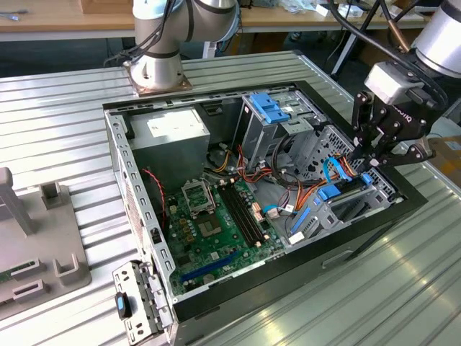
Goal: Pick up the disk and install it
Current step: 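Insert the second disk wire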
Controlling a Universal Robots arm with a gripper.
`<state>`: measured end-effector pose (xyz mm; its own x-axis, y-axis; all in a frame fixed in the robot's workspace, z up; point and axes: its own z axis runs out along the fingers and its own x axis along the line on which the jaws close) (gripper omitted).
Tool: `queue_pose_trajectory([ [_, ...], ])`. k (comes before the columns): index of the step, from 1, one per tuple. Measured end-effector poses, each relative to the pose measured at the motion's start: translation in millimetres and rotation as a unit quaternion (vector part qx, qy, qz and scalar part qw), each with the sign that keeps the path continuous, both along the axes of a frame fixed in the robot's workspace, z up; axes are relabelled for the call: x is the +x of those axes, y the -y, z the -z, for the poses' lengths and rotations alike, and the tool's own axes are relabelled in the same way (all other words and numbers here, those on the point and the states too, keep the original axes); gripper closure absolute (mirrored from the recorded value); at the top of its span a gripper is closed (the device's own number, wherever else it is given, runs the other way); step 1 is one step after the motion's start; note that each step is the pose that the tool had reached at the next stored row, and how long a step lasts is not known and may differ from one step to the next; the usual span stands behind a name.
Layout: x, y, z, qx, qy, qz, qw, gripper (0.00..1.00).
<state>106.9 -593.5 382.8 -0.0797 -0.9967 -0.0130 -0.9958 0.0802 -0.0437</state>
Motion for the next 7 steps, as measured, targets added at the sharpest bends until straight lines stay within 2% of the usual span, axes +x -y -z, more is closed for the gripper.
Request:
queue_pose_trajectory([
  [1, -0.1, -1.9, 0.1, -0.0037, 0.0000, 0.000, 1.0000, 0.70],
  [7, -0.1, -2.1, 0.1, -0.0044, 0.0001, 0.000, 1.0000, 0.70],
])
